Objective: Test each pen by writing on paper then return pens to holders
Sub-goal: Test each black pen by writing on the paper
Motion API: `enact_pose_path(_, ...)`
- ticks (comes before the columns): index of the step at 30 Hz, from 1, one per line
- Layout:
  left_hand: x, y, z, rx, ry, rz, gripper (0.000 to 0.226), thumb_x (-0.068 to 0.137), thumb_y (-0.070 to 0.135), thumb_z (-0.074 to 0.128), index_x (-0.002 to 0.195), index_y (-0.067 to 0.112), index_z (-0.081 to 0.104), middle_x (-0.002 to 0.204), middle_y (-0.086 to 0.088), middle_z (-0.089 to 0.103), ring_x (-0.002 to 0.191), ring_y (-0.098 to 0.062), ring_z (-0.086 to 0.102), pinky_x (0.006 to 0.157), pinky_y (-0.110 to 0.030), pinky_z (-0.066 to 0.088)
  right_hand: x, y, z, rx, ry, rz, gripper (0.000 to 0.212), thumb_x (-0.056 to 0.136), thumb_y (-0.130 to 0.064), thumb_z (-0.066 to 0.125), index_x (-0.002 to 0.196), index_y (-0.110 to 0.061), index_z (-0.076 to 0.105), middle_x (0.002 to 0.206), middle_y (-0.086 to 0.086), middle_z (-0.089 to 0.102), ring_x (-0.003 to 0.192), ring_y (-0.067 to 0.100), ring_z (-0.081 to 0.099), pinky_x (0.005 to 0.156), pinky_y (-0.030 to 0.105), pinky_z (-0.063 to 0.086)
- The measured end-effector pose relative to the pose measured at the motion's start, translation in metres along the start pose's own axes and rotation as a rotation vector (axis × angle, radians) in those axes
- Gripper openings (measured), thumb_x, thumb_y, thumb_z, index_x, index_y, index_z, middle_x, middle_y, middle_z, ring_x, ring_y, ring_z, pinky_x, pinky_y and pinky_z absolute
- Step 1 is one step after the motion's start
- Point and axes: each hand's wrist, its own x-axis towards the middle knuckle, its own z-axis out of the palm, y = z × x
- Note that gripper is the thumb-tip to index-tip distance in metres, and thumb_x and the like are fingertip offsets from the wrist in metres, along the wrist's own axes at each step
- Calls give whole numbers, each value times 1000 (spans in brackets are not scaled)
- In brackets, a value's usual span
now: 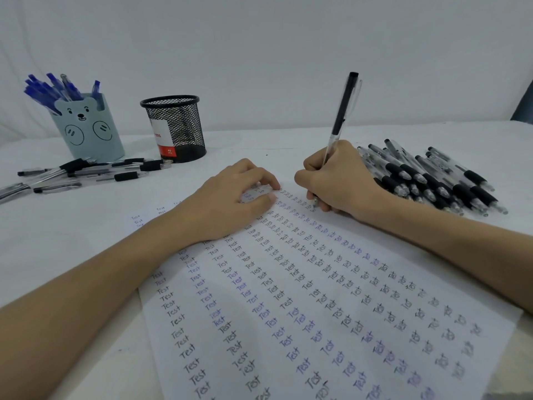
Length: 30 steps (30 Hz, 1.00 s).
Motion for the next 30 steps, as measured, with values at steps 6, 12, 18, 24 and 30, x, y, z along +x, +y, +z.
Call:
enact_pose_path(6, 0, 1, -1, -2, -12, -6, 39, 80, 53, 39, 112, 38, 56, 110, 14, 45, 106, -4, 45, 98, -32, 38, -1, 0, 0, 16, 0, 8, 43, 76, 5, 49, 42, -12, 26, 49, 12, 40, 23, 6, 37, 31, 12, 23)
enact_pose_path(12, 0, 1, 0, -4, -10, 0, 39, 81, 53, 39, 113, 38, 56, 111, 14, 46, 107, -4, 45, 97, -30, 37, 3, 1, -2, 151, 59, 95, 40, 78, 2, 54, 43, -9, 39, 35, 5, 44, 22, 10, 30, 32, 12, 22)
enact_pose_path(18, -1, 1, -2, -27, -21, 8, 33, 85, 52, 47, 113, 37, 57, 111, 18, 46, 104, 2, 45, 91, -19, 34, 8, -5, -16, 250, -16, 194, 53, 90, -37, 54, 47, -9, 44, 37, 0, 40, 34, 14, 33, 40, 18, 29)
enact_pose_path(24, -5, 3, -5, -26, -41, 8, 42, 79, 60, 49, 113, 38, 57, 116, 20, 47, 106, 5, 47, 92, -8, 33, 14, -8, -35, 276, 25, 178, 34, 101, -41, 33, 87, -11, 44, 29, -3, 32, 26, 13, 23, 35, 17, 17)
enact_pose_path(30, -6, 4, -5, -31, -32, 7, 38, 83, 58, 53, 114, 36, 58, 117, 18, 49, 108, 1, 48, 94, -11, 33, 20, -7, -58, 395, 19, 230, 32, 100, -28, 42, 82, -12, 63, 43, -1, 45, 37, 17, 40, 41, 19, 33)
